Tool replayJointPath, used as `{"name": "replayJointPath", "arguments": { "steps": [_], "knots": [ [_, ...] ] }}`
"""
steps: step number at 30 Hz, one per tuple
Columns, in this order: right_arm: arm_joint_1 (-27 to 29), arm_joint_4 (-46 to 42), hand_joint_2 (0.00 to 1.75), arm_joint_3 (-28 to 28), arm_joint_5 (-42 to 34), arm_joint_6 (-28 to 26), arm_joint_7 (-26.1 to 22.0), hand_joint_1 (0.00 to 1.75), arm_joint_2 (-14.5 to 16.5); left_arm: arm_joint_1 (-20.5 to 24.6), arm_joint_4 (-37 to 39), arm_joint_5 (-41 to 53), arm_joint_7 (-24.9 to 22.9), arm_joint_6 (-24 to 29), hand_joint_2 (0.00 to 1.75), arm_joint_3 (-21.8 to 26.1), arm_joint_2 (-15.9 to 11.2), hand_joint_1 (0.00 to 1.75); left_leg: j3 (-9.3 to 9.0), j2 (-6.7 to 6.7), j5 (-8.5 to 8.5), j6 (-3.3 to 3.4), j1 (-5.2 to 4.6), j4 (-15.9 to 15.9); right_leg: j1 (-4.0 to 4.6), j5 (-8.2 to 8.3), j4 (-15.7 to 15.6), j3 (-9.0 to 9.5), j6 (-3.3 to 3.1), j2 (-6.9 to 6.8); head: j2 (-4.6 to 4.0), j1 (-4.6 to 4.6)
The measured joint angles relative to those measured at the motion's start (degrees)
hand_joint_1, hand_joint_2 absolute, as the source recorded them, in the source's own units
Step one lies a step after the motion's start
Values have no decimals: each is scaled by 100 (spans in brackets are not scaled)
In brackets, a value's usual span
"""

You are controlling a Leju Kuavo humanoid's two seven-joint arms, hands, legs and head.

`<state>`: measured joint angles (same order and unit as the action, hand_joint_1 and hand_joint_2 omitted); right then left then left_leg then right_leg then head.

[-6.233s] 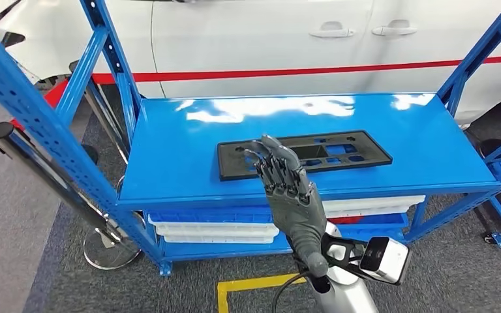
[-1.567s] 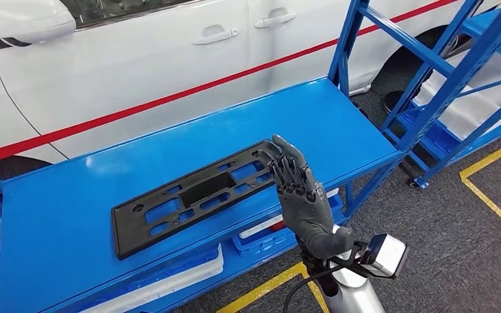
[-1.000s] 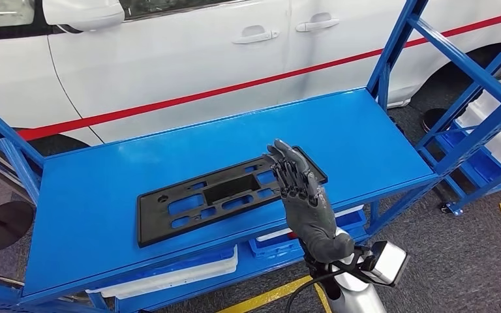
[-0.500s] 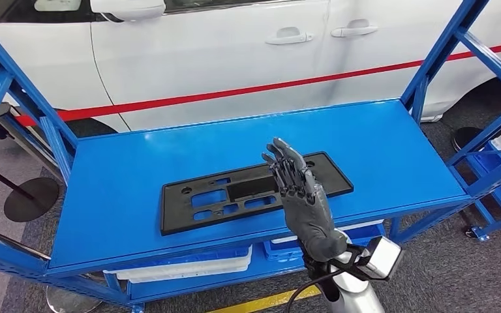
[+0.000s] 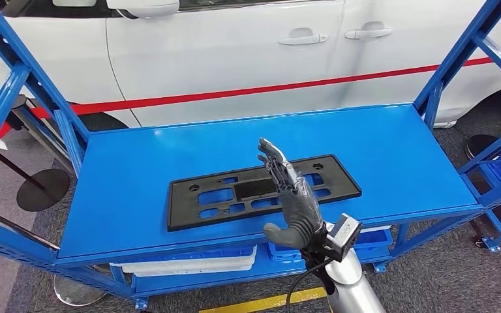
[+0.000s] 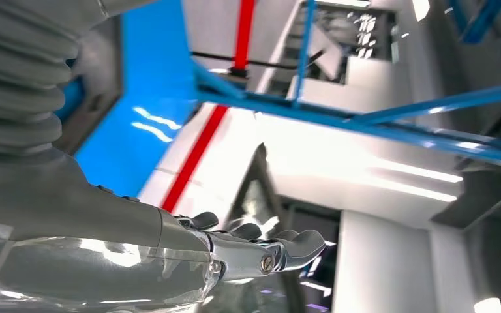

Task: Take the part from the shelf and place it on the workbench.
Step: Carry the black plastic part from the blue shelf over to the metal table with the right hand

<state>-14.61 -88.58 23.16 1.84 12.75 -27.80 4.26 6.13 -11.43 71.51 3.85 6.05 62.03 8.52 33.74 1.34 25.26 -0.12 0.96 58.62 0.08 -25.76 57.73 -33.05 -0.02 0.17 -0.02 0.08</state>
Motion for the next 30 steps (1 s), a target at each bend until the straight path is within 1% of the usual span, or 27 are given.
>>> {"name": "replayJointPath", "arguments": {
  "steps": [1, 2, 3, 5, 6, 7, 8, 9, 10, 11, 12, 13, 16, 17, 18, 19, 20, 21, 22, 23, 24, 25, 26, 27, 28, 29, 30],
  "knots": [
    [-12, 44, 175, 22, 76, -79, 26, 0, -7, -4, 0, -9, 3, -2, 0, 1, 3, 0, 8, -9, 30, -29, -2, 30, -13, 23, -46, 21, -35, -10, 0, 0],
    [-31, 81, 175, 51, 183, -181, 49, 0, -9, -7, 0, -19, 7, -3, 0, 3, 4, 0, 52, -21, 116, -50, -6, 144, -29, 47, -93, 44, -75, -23, 0, -11],
    [-53, 120, 175, 86, 314, -302, 78, 0, -9, -9, 0, -27, 15, -3, 0, 5, 5, 0, 150, -36, 258, -64, -10, 373, -43, 66, -129, 63, -107, -37, 0, -21],
    [-87, 215, 175, 171, 661, -578, 157, 0, -12, -13, 0, -45, 34, -11, 0, 11, 7, 0, 476, -61, 614, -79, -6, 1094, -27, 68, -128, 64, -142, -63, 0, -36],
    [-91, 262, 175, 218, 861, -718, 210, 0, -16, -17, 0, -50, 41, -19, 0, 13, 9, 0, 621, -69, 719, -88, -4, 1403, -21, 62, -115, 58, -147, -72, 0, -35],
    [-94, 306, 175, 272, 1088, -866, 268, 0, -20, -21, 0, -54, 45, -29, 0, 15, 11, 0, 689, -79, 721, -95, -2, 1541, -17, 54, -98, 50, -149, -80, 0, -34],
    [-99, 344, 175, 334, 1322, -1017, 329, 0, -23, -24, 0, -54, 45, -38, 0, 15, 13, 0, 646, -88, 616, -99, 2, 1455, -16, 43, -76, 44, -144, -82, 0, -35],
    [-108, 372, 175, 391, 1532, -1149, 384, 0, -27, -23, 0, -54, 45, -44, 0, 15, 14, 0, 508, -99, 439, -100, 6, 1179, -19, 27, -48, 40, -132, -82, 0, -36],
    [-122, 399, 175, 452, 1754, -1289, 439, 0, -31, -19, 0, -53, 45, -47, 0, 15, 14, 0, 317, -115, 271, -95, 11, 788, -22, 4, -10, 32, -112, -82, 0, -36],
    [-138, 421, 175, 506, 1945, -1410, 485, 0, -35, -12, 0, -52, 44, -51, 0, 15, 15, 0, 151, -126, 165, -87, 8, 460, -15, -19, 29, 22, -87, -82, 0, -36],
    [-155, 441, 175, 555, 2109, -1511, 521, 0, -40, -4, 0, -52, 44, -55, 0, 15, 19, 0, 40, -129, 108, -68, 2, 229, -6, -41, 69, 6, -62, -80, 0, -34],
    [-170, 462, 175, 604, 2262, -1606, 550, 0, -45, 4, 0, -52, 43, -58, 0, 15, 24, 0, -6, -129, 104, -43, -3, 122, 4, -54, 99, -11, -40, -80, 0, -30],
    [-213, 552, 175, 762, 2747, -1920, 633, 0, -65, 5, 0, -53, 41, -64, 0, 16, 34, 0, 12, -104, 78, 43, -18, 117, 8, -48, 109, -31, 15, -81, 0, -27],
    [-234, 595, 175, 823, 2929, -2030, 664, 0, -76, 3, 0, -54, 41, -64, 0, 17, 38, 0, 13, -101, 63, 74, -14, 103, 2, -69, 130, -37, 40, -77, 0, -27],
    [-261, 641, 175, 881, 3080, -2116, 688, 0, -87, 5, 0, -55, 42, -64, 0, 17, 42, 0, 12, -100, 47, 106, -5, 88, -8, -133, 207, -68, 68, -72, 0, -15],
    [-295, 693, 175, 936, 3203, -2175, 709, 0, -100, 11, 0, -56, 43, -65, 0, 17, 46, 0, 15, -101, 32, 132, 7, 73, -18, -264, 406, -157, 101, -63, 0, -2],
    [-326, 750, 175, 987, 3297, -2208, 732, 0, -113, 17, 0, -55, 44, -66, 0, 17, 50, 0, 22, -101, 24, 147, 9, 69, -29, -445, 724, -306, 133, -55, 0, 13],
    [-351, 813, 175, 1032, 3367, -2226, 753, 0, -126, 19, 0, -54, 45, -69, 0, 17, 51, 0, 32, -101, 20, 156, 8, 68, -36, -636, 1118, -497, 159, -51, 0, 23],
    [-369, 879, 175, 1073, 3429, -2233, 780, 0, -141, 17, 0, -51, 46, -73, 0, 17, 52, 0, 41, -100, 17, 160, 7, 69, -41, -784, 1499, -685, 177, -48, 0, 25],
    [-380, 940, 175, 1111, 3485, -2232, 809, 0, -155, 14, 0, -45, 48, -77, 0, 17, 53, 0, 45, -98, 16, 161, 5, 70, -43, -832, 1731, -806, 181, -47, 0, 26],
    [-394, 994, 175, 1149, 3546, -2226, 839, 0, -169, 13, 0, -35, 49, -83, 0, 17, 53, 0, 46, -94, 16, 162, 1, 70, -43, -767, 1753, -828, 172, -45, 0, 26],
    [-419, 1042, 175, 1195, 3616, -2214, 877, 0, -185, 15, 0, -25, 51, -87, 0, 17, 53, 0, 42, -88, 16, 162, -5, 70, -39, -599, 1540, -733, 149, -43, 0, 27],
    [-455, 1084, 175, 1247, 3688, -2199, 914, 0, -202, 19, 0, -14, 54, -93, 0, 17, 54, 0, 35, -82, 16, 161, -12, 69, -27, -374, 1152, -546, 109, -35, 0, 27],
    [-501, 1125, 175, 1303, 3759, -2179, 950, 0, -221, 23, 0, -3, 55, -100, 0, 16, 60, 0, 30, -77, 15, 158, -18, 67, -9, -196, 720, -337, 55, -23, 0, 24],
    [-555, 1171, 175, 1365, 3819, -2160, 981, 0, -243, 30, 0, 9, 56, -104, 0, 15, 66, 0, 30, -73, 11, 145, -25, 65, 13, -65, 362, -170, 6, -19, 0, 22],
    [-610, 1222, 175, 1425, 3864, -2137, 1003, 0, -267, 35, 0, 22, 54, -108, 0, 14, 71, 0, 36, -73, 5, 125, -24, 61, 36, -7, 144, -73, -32, -14, 0, 23],
    [-668, 1284, 175, 1485, 3895, -2113, 1021, 0, -296, 38, 0, 33, 51, -109, 0, 13, 75, 0, 42, -76, -4, 97, -19, 53, 52, -7, 61, -46, -56, -14, 0, 22]
  ]
}}
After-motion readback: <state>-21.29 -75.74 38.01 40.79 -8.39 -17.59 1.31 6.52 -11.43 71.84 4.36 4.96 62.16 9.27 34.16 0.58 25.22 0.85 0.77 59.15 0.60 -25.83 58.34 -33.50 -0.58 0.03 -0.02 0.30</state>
